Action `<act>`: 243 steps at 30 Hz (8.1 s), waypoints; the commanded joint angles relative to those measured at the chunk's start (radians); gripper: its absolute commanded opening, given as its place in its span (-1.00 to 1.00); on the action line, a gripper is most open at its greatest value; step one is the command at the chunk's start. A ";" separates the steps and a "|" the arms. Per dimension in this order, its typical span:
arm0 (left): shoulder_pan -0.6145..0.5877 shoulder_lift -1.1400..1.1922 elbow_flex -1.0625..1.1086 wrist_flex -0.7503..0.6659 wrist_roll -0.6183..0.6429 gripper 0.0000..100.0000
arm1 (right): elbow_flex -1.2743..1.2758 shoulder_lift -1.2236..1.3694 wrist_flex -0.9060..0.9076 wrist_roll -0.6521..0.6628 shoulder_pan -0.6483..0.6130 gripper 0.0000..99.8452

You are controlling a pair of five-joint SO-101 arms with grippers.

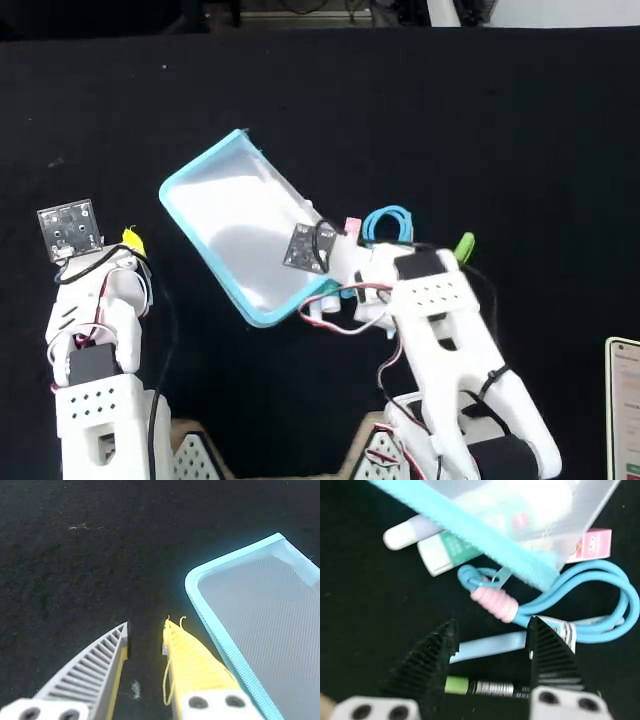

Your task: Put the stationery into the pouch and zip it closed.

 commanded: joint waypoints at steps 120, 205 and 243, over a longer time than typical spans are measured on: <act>0.231 -0.014 0.022 -0.003 -0.149 -0.76 | -0.395 -0.271 0.147 -0.338 -0.358 -0.98; 0.096 -0.015 0.088 -0.158 -0.141 -0.76 | 0.097 -0.294 -0.376 -0.617 -0.647 -0.98; 0.348 -0.014 0.130 -0.161 -0.060 -0.75 | -0.133 -0.292 -0.324 -0.617 -0.585 -0.98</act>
